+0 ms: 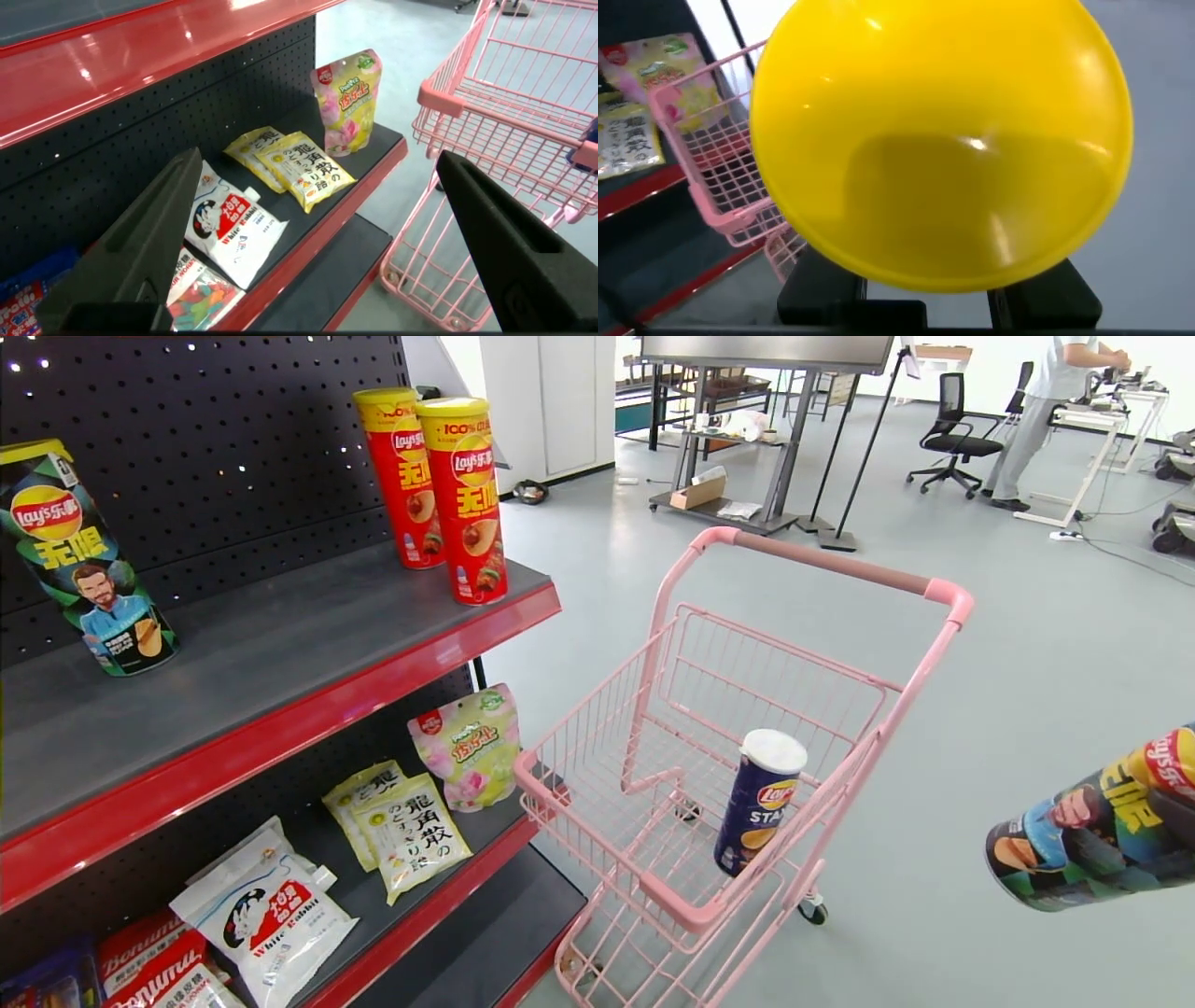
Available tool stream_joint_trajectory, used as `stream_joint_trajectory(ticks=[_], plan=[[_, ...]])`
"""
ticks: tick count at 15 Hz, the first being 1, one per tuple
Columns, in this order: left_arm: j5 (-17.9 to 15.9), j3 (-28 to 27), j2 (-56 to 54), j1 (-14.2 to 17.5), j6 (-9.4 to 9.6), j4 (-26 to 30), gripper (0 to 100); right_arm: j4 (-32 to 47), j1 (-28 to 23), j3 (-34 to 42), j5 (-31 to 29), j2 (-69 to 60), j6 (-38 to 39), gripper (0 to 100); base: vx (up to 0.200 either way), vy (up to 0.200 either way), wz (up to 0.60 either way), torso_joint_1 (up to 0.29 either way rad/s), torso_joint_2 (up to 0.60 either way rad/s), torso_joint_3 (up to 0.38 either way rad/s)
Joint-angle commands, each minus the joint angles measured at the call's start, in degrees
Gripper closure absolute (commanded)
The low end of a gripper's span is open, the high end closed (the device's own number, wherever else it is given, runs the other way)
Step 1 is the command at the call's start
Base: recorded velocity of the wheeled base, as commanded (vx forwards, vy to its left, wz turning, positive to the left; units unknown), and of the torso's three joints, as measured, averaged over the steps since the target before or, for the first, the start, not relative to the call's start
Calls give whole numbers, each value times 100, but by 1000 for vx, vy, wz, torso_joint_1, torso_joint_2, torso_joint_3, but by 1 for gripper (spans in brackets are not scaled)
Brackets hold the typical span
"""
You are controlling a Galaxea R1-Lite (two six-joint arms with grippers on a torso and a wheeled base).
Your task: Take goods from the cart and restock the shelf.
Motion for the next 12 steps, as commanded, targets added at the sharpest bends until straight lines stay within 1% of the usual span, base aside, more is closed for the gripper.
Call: stream_joint_trajectory(ticks=[1, 2, 3, 4, 5, 7, 11, 12], plan=[[-2, 0, 2, 0, -1, 2, 0, -2, -649, 174, -12, -31, 1, 100, 0, 0, 0, 0, 0, 0], [-2, 0, 2, 0, -1, 2, 0, -2, -1027, 271, -21, 13, 1, 100, 0, 0, 0, 0, 0, 0], [-2, 0, 2, 0, -1, 2, 0, 7, -1510, 350, -21, 40, -17, 100, 0, 0, 0, 0, 0, 0], [-11, 0, 11, 0, -1, 2, 0, -2, -1651, 376, -12, 49, -17, 100, 0, 0, 0, 0, 0, 0], [-19, 0, 28, 0, 8, 2, 0, -2, -2064, 447, 41, 22, -26, 100, 0, 0, 0, 0, 0, 0], [-19, 0, 37, -9, -1, 2, 0, -2, -2292, 543, 14, -48, -34, 100, 0, 0, 0, 0, 0, 0], [-19, 0, 2, 0, 8, 2, 0, 7, -2354, 552, -12, -312, -149, 100, 0, 0, 0, 0, 0, 0], [-19, 0, 2, 0, -1, 2, 0, 7, -2380, 570, -3, -329, -298, 100, 0, 0, 0, 0, 0, 0]])
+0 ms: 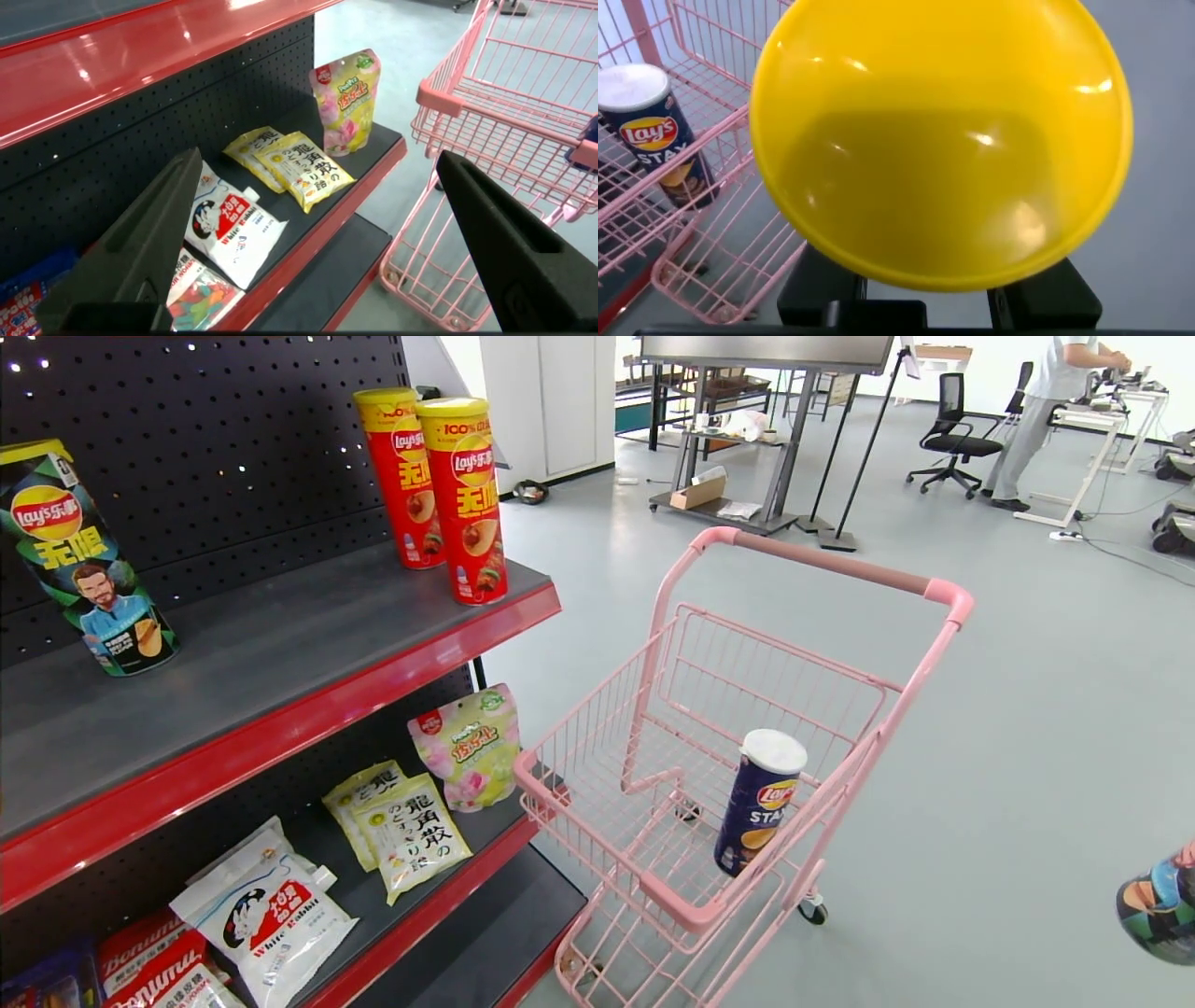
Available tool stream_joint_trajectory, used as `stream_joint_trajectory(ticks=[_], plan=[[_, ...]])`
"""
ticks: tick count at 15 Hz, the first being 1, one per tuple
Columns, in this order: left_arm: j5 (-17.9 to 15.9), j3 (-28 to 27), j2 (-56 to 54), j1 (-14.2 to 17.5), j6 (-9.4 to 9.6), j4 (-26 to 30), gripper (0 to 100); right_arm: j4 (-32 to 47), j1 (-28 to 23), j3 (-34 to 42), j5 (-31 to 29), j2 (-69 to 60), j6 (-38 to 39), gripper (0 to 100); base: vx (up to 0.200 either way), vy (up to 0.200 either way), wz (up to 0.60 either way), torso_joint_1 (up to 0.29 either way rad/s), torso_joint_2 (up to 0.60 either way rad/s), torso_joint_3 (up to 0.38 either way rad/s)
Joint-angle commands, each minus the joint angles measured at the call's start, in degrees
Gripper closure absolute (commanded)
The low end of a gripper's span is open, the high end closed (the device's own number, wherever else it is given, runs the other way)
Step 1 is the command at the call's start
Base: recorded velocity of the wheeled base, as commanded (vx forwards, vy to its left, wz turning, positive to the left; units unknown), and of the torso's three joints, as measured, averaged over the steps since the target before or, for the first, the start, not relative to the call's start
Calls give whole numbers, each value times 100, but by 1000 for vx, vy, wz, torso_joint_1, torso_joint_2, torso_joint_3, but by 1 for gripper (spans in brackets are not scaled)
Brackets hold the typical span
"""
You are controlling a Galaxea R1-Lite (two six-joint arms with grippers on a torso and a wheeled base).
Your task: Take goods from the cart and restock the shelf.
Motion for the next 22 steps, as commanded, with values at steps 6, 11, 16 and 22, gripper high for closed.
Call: stream_joint_trajectory(ticks=[6, 11, 16, 22], plan=[[0, 0, -3, 0, -13, 2, 0, -8, 26, 414, 225, -636, -465, 100, 0, 0, 0, 68, -182, -118], [0, 0, -3, 0, -22, 2, 0, 537, 26, 493, 357, -1076, -316, 100, 0, 0, 0, 220, -564, -349], [0, 0, -3, 0, -22, 2, 0, 546, 26, 467, 576, -1032, -333, 100, 0, 0, 0, 170, -417, -253], [9, 0, -3, 0, -22, 2, 0, 555, 26, 476, 576, -988, -342, 100, 0, 0, 0, 159, -364, -210]])
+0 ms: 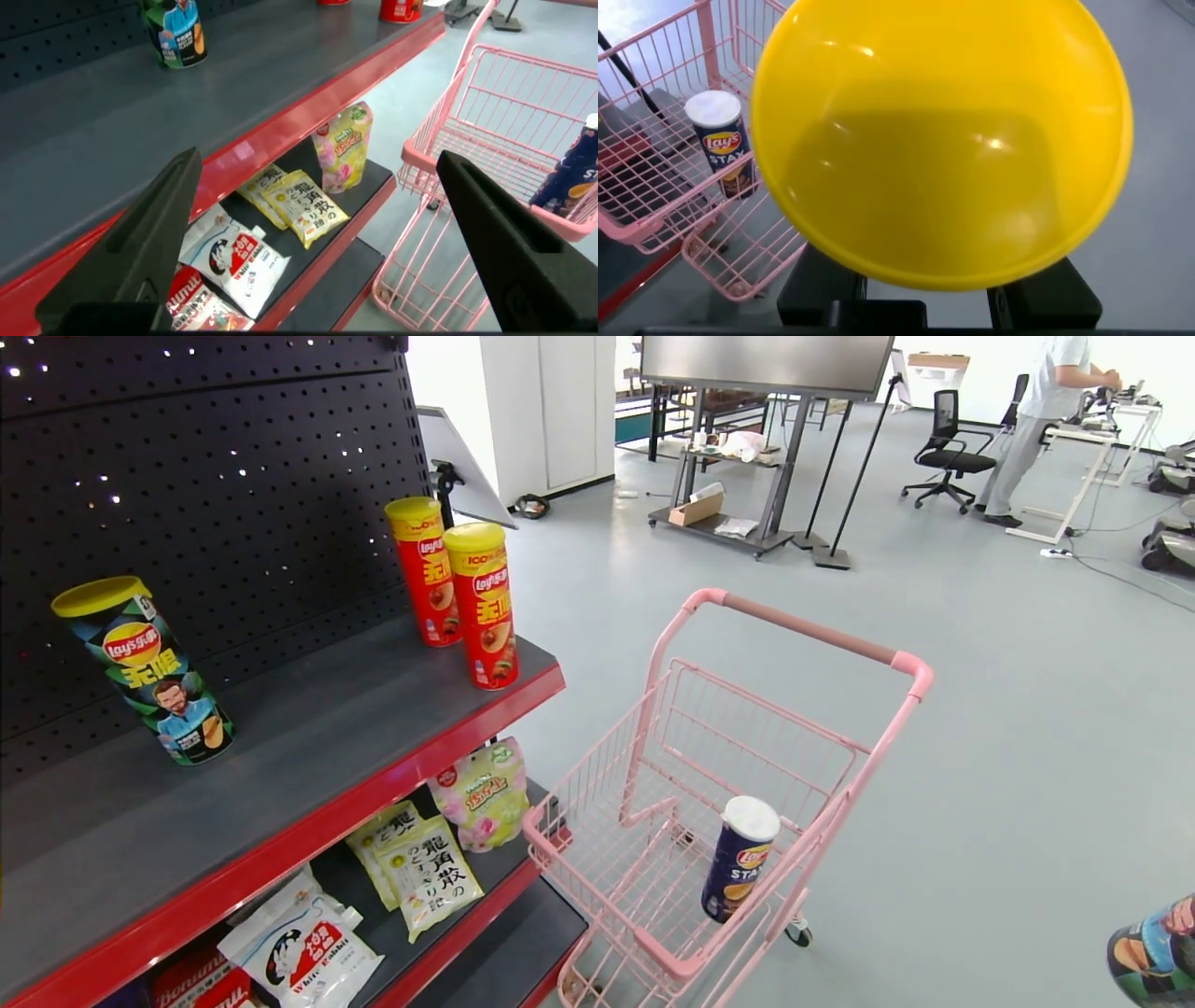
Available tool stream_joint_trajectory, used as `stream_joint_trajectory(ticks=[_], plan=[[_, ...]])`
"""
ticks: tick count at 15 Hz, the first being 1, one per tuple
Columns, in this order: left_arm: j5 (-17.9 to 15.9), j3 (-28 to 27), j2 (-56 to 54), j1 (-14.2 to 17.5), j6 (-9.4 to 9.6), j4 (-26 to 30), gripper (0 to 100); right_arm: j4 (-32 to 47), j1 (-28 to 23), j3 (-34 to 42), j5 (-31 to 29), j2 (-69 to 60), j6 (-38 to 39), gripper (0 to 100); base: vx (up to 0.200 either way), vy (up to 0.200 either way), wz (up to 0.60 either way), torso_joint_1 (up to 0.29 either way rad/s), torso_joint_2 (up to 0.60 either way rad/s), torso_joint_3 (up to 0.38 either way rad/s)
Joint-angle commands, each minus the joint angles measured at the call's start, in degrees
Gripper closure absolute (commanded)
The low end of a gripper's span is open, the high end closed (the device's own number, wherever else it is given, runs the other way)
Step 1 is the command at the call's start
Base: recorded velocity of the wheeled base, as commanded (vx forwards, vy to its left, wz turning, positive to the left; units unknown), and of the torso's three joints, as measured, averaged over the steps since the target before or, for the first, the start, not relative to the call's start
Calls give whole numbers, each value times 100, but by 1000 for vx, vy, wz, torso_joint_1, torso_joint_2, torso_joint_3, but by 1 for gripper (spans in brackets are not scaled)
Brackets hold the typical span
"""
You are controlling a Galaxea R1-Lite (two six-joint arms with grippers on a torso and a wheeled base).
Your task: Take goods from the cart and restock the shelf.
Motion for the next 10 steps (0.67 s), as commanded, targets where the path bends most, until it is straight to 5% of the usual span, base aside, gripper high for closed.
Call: stream_joint_trajectory(ticks=[1, 5, 10], plan=[[3, 0, 0, 0, 0, 2, 0, -28, 1, -1, -1, 114, -2, 100, 0, 0, 0, 144, -344, -198], [-6, 0, 0, 0, 0, 2, 0, -28, -7, 8, -10, 140, -11, 100, 0, 0, 0, 105, -238, -130], [-6, 0, 0, 0, 0, 2, 0, -10, -7, 8, -10, 114, -11, 100, 0, 0, 600, 5, -11, -9]])
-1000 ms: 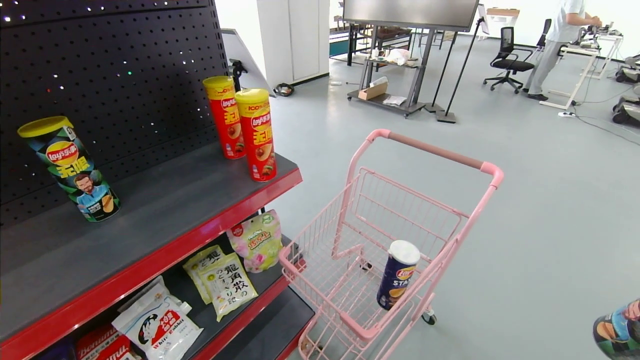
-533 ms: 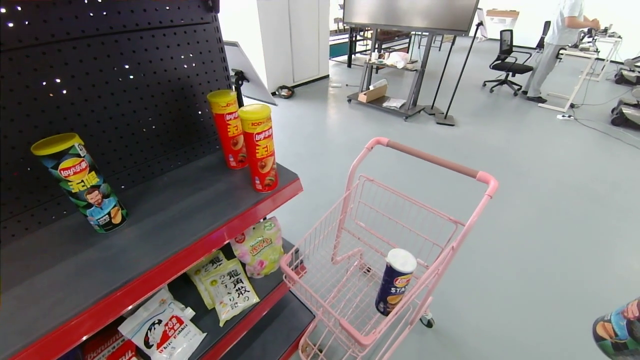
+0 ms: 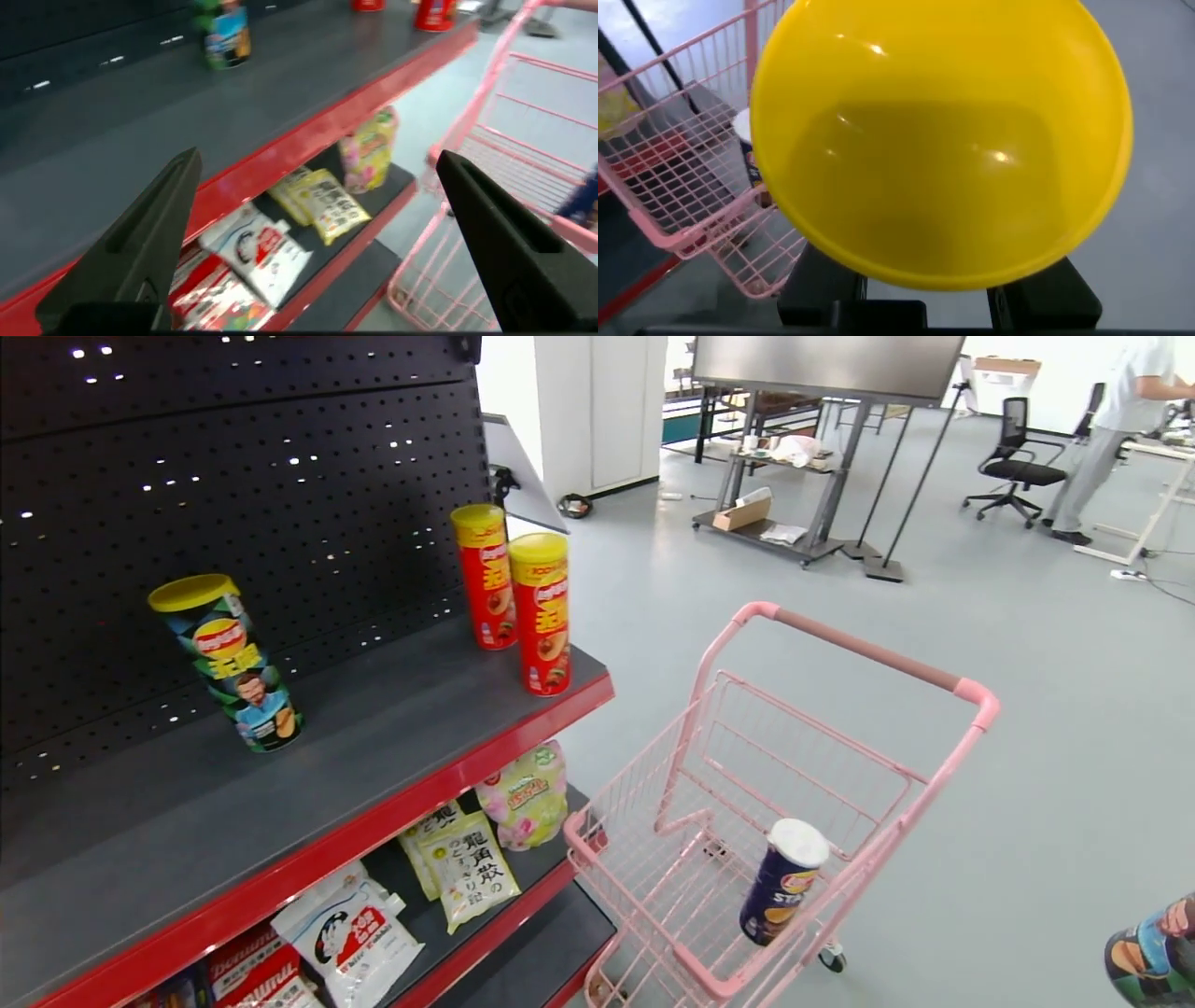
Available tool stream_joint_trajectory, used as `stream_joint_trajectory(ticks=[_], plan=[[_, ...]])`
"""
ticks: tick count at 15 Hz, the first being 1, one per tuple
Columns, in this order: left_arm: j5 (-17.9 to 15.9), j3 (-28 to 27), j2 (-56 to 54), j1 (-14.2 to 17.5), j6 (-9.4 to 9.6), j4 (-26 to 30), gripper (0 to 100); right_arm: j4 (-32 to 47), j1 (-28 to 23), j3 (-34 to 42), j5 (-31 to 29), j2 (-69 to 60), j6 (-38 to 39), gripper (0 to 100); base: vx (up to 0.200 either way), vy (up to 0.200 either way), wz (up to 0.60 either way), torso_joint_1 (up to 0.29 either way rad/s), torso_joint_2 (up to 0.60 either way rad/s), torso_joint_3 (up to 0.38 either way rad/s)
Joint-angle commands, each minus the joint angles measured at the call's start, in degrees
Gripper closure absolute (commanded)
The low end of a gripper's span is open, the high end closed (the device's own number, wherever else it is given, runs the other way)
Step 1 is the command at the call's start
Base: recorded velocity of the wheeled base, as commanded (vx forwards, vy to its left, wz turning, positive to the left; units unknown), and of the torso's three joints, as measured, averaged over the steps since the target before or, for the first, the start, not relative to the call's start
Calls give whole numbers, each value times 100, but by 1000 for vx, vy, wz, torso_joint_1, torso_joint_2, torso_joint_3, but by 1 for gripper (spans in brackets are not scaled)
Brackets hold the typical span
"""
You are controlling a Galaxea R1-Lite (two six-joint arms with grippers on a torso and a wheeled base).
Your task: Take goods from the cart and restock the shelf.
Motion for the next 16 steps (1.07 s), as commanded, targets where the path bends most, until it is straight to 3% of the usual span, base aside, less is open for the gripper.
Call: stream_joint_trajectory(ticks=[1, 11, 16], plan=[[-1, 0, 0, 0, 1, -1, 0, -9, 1, -5, 1, 25, -6, 100, 0, 0, 600, 17, 7, -2], [8, 0, 0, 0, 1, -1, 0, -9, 10, -5, 10, 8, -33, 100, 0, 0, 600, 1, 1, 2], [-10, 0, 26, 0, 19, -1, 0, 26, 19, 135, 10, -977, -33, 100, 0, 0, 0, 0, 0, 0]])
